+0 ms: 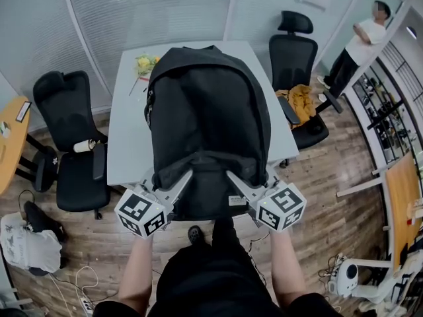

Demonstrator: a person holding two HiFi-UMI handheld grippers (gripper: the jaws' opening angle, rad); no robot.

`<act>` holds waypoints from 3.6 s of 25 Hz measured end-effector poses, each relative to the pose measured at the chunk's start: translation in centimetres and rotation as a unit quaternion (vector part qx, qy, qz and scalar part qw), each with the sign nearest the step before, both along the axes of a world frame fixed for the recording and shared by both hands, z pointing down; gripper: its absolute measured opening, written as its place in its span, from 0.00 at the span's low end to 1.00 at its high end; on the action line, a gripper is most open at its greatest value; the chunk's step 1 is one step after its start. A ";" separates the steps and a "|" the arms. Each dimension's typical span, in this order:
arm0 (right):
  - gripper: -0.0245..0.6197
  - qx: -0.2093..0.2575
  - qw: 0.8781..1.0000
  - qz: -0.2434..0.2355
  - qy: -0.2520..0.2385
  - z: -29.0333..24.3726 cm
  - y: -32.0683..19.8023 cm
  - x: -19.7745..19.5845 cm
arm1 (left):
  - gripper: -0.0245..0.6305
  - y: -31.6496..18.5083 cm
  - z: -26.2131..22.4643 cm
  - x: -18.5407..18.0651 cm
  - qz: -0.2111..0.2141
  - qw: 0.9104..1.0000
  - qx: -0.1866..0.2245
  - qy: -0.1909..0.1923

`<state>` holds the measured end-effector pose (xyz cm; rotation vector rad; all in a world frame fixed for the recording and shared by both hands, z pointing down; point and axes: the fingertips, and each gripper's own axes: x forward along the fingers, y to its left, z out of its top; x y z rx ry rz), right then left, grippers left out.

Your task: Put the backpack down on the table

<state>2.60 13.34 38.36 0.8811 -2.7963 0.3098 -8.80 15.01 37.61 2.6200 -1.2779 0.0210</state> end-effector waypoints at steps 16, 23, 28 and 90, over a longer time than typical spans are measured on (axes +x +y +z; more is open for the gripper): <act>0.33 -0.006 1.000 -0.016 -0.011 0.2 -6.5 1.0 | 0.24 -6.2 0.0 1.1 -0.017 1.000 -0.010 -0.010; 0.32 -0.010 0.999 -0.033 -0.013 0.0 -10.0 1.7 | 0.24 -9.3 -0.3 1.9 -0.033 0.999 -0.016 -0.013; 0.32 -0.011 0.999 -0.045 -0.018 0.0 -12.5 2.3 | 0.24 -11.6 -0.4 2.6 -0.046 0.999 -0.019 -0.018; 0.27 -0.038 0.996 -0.075 0.011 1.8 -27.8 1.9 | 0.25 -26.5 2.1 2.3 -0.082 0.995 -0.061 0.008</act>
